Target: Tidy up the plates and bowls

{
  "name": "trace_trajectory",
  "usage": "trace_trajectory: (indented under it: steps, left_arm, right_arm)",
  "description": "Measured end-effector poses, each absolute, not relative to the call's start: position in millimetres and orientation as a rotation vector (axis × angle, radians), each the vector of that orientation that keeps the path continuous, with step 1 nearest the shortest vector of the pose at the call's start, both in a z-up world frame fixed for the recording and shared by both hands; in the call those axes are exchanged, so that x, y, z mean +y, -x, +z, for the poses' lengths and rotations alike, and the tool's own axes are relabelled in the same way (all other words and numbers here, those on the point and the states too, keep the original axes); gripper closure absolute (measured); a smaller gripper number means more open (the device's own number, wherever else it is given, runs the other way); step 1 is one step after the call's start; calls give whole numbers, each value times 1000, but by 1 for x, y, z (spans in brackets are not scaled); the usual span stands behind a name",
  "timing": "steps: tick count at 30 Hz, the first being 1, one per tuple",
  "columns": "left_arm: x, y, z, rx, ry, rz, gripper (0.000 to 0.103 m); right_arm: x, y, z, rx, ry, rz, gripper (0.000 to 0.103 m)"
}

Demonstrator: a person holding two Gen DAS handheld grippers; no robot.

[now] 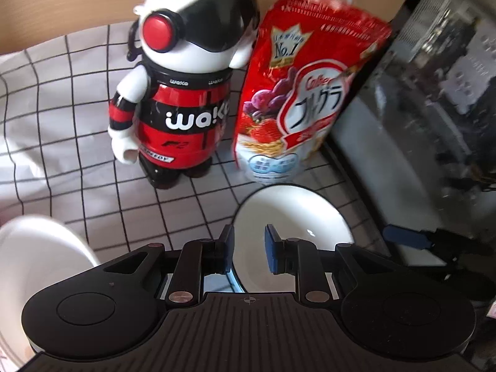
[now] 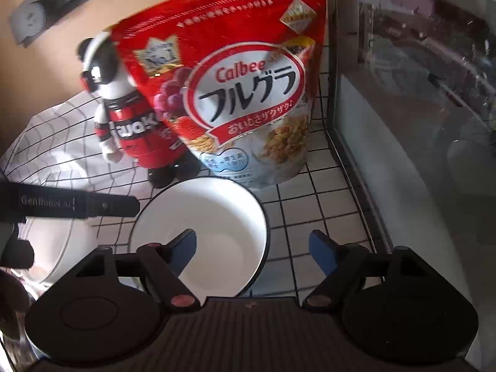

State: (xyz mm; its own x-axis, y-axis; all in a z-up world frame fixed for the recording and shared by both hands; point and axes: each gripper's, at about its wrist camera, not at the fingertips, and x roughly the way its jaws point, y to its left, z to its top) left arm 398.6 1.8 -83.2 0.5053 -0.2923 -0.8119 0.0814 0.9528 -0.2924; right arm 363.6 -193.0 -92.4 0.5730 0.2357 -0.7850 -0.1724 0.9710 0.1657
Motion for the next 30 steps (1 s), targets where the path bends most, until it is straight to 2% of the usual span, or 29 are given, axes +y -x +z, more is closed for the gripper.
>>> trace_trajectory:
  steps: [7, 9, 10, 12, 14, 19, 30]
  left_arm:
    - [-2, -425, -107, 1086, 207, -134, 80]
    - [-1, -432, -115, 1106, 225, -124, 71]
    - [0, -435, -118, 1116, 233, -124, 71]
    - [-2, -439, -122, 1130, 240, -129, 71]
    - [-5, -444, -129, 1146, 234, -136, 71]
    - [-9, -454, -146, 1199, 244, -163, 71]
    - [-28, -455, -148, 1200, 180, -176, 71]
  right_arm:
    - [-195, -396, -121, 1006, -123, 283, 41]
    - [-193, -404, -131, 1040, -139, 302, 48]
    - [-193, -407, -135, 1055, -148, 310, 50]
    - [-190, -413, -144, 1084, -159, 327, 55]
    - [-189, -416, -152, 1113, -170, 338, 64]
    - [-189, -420, -164, 1157, -176, 353, 74]
    - [-191, -421, -171, 1190, -208, 340, 76]
